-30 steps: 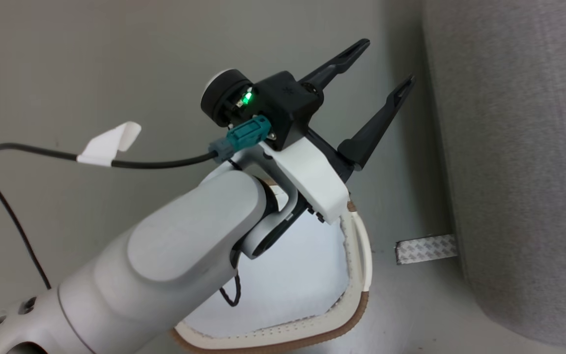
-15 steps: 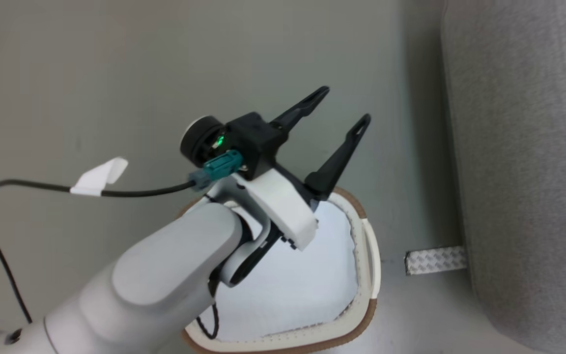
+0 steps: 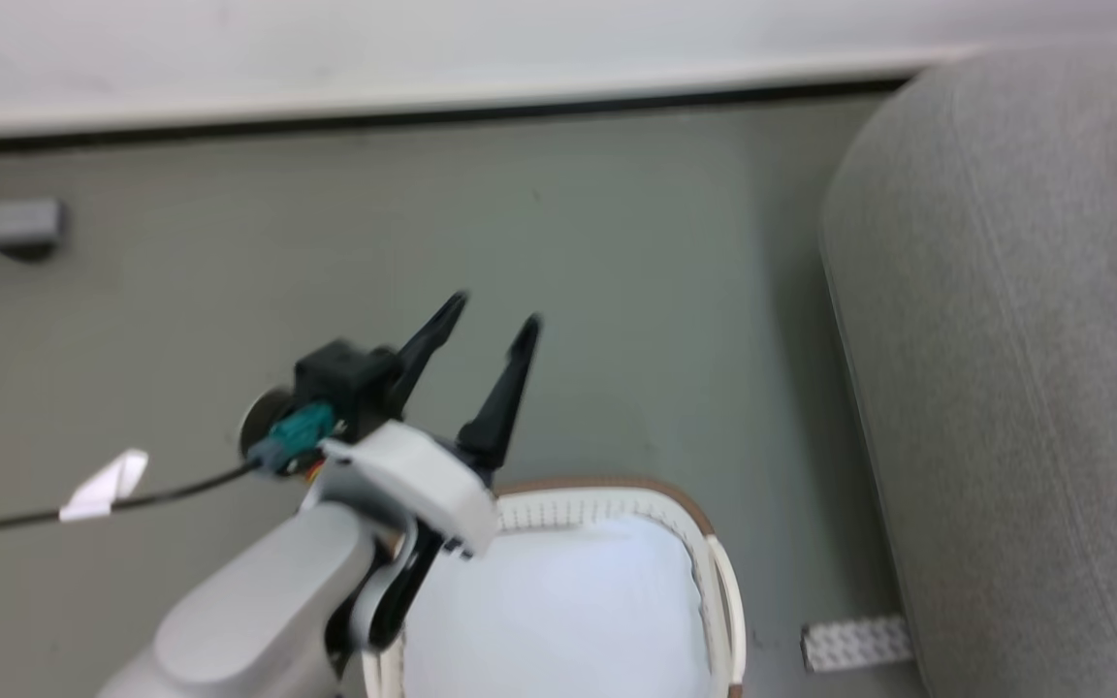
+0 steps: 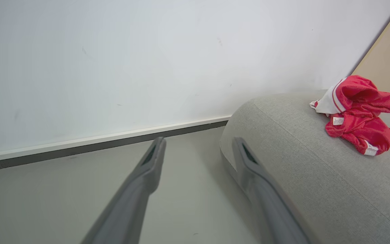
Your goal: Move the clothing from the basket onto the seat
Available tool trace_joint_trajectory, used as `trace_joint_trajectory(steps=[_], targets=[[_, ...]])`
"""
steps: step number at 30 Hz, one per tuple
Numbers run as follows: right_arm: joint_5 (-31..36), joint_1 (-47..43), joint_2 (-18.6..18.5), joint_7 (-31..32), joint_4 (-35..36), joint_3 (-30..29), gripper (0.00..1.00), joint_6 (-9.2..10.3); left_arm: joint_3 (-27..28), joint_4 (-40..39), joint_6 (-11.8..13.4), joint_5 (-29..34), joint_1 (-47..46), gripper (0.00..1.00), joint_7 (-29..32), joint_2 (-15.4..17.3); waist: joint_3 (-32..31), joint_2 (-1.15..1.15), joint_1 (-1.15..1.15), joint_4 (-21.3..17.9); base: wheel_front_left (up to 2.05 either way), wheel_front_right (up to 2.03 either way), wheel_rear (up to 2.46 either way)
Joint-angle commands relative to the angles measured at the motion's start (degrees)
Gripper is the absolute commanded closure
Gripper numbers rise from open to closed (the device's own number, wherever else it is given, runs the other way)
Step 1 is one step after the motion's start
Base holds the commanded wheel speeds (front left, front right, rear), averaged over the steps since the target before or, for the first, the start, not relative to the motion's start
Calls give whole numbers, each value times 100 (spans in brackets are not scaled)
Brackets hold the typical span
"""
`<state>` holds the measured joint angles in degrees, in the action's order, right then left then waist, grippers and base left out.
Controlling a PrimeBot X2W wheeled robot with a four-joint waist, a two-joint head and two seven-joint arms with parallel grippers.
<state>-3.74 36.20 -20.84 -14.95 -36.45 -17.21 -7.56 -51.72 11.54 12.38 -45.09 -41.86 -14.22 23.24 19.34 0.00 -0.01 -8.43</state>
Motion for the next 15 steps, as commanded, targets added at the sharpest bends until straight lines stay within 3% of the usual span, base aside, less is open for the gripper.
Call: trace_joint_trajectory(steps=[1,9,15], targets=[[-87,-511,108,-24,455,9,0,13,65,96,79,-48,299,0,-52,77,-590,0,1,260,0,0,0],[155,-2398,1027,-3,2224,125,0,12,618,446,221,83,1445,0,-96,133,-1393,0,1,619,0,0,0],[313,-3488,1597,-14,2766,430,0,13,1400,557,136,536,2462,0,-96,81,-1864,0,1,853,0,0,0]])
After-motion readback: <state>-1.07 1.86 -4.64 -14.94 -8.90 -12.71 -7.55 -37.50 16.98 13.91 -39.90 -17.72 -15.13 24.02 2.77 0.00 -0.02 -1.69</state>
